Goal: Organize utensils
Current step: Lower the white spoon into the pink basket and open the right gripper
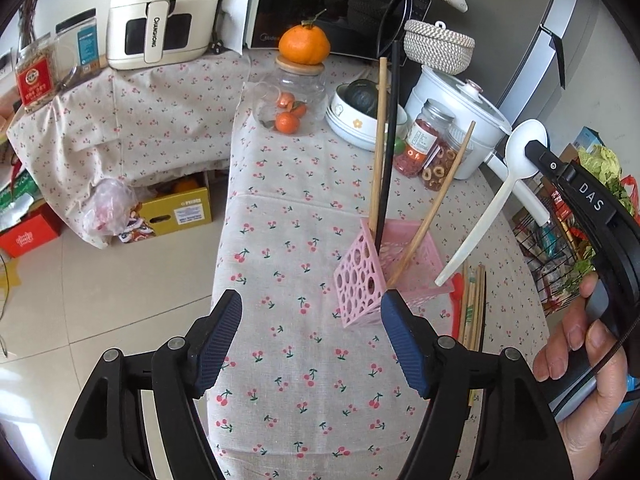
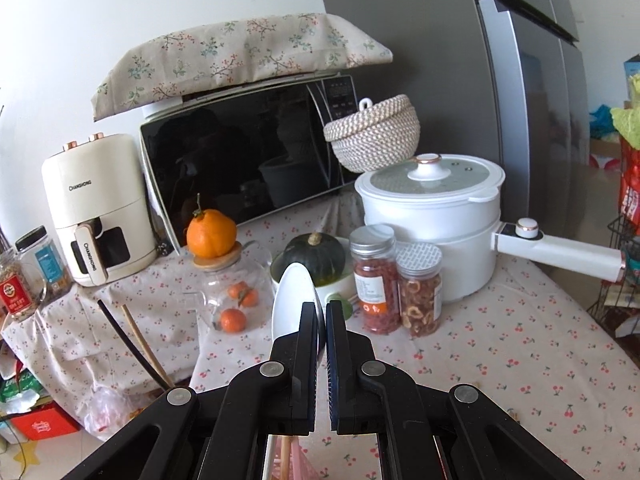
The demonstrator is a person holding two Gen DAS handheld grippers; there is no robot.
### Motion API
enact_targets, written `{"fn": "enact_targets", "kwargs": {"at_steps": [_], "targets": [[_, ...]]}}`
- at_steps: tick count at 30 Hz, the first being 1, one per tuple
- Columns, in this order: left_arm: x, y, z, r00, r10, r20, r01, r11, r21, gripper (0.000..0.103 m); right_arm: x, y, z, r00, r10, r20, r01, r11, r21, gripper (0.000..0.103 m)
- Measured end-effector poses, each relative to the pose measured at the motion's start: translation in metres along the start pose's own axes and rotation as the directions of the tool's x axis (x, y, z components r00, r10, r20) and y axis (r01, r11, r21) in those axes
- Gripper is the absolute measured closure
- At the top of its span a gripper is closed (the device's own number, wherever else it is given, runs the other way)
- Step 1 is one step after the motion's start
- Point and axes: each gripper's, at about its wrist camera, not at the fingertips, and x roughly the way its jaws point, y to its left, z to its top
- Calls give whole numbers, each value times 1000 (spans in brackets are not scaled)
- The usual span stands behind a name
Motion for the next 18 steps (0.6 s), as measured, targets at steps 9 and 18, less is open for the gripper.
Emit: {"fn": "enact_targets", "kwargs": {"at_steps": [9, 18], "targets": [[16, 7, 1, 998, 4, -63, -6, 1000, -26, 28, 31, 23, -24, 991, -133, -10, 132, 990, -50, 100], [27, -12, 2, 995, -1, -98, 0, 1000, -7, 28, 41, 12, -30, 989, -66, -134, 64, 998, -20, 88]]}}
